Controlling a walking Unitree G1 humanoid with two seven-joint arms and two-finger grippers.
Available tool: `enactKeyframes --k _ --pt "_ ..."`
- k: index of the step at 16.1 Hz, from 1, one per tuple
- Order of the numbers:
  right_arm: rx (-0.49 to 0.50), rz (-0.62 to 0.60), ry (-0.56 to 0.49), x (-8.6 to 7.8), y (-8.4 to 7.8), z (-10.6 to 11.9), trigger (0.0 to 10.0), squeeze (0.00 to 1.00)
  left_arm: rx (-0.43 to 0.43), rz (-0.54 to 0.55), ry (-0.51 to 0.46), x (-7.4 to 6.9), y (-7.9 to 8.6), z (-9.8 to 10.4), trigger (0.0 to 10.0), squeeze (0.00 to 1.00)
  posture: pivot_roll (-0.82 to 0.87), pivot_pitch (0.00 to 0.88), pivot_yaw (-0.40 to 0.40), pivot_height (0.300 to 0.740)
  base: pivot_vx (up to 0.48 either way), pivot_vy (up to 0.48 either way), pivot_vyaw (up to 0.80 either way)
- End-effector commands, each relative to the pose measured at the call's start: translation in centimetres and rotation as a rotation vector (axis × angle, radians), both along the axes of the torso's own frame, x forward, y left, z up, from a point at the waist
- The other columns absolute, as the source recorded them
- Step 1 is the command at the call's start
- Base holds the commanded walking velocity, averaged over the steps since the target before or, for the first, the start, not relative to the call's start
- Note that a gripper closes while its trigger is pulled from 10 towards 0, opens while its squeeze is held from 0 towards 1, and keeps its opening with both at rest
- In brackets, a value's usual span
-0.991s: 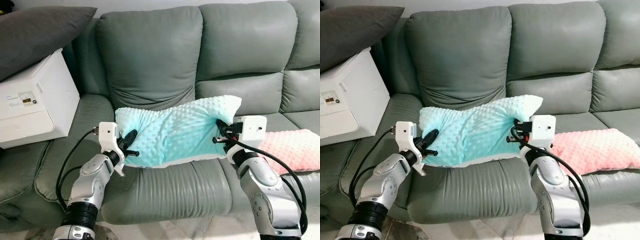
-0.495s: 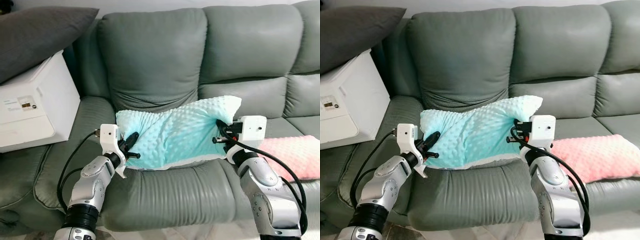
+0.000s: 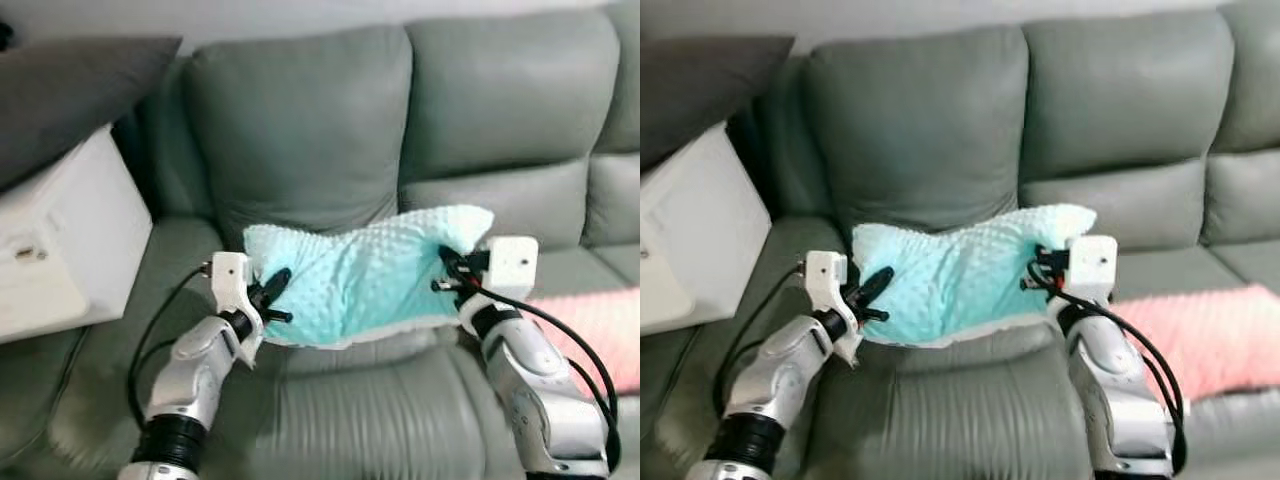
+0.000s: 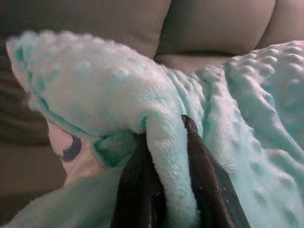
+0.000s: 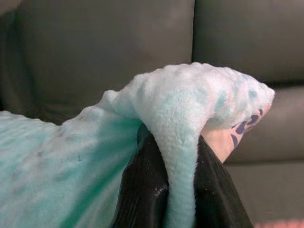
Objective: Move the pillow to the sofa
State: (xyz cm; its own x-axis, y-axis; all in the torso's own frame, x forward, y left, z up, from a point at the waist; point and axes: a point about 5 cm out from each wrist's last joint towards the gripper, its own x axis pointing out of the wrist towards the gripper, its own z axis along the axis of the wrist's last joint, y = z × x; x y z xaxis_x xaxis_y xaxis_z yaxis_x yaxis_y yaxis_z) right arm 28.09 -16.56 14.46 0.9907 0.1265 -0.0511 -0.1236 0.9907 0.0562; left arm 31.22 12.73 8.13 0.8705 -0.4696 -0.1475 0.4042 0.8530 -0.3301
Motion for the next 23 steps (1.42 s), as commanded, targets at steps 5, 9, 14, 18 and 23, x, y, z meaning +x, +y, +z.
enactKeyframes --k 5,9,14,18,23 --pt "0.015 0.038 -0.022 -0.1 1.1 0.4 10.0 0.00 0.039 0.026 0.018 -0.3 1.3 -0.6 10.0 0.00 -0.22 0.000 0.057 0.740 0.000 0.000 0.00" --pt "0.014 0.033 -0.015 -0.2 1.0 0.2 10.0 0.00 0.057 0.057 0.031 -0.3 2.1 -0.8 10.0 0.00 -0.21 0.000 0.060 0.740 0.000 0.000 0.00" --pt "0.016 0.028 -0.018 -0.1 1.1 0.2 10.0 0.00 0.043 0.020 0.012 0.0 1.9 -0.3 10.0 0.00 -0.21 0.000 0.067 0.740 0.000 0.000 0.00" --pt "0.017 0.028 -0.022 0.0 1.1 0.2 10.0 0.00 0.053 0.003 0.010 -0.1 1.9 -0.2 10.0 0.00 -0.21 0.000 0.069 0.740 0.367 0.000 0.00" --pt "0.023 0.029 -0.023 0.0 1.3 0.2 10.0 0.00 0.107 0.018 0.016 0.0 2.3 -0.5 10.0 0.00 -0.20 0.000 0.075 0.740 0.154 0.000 0.00"
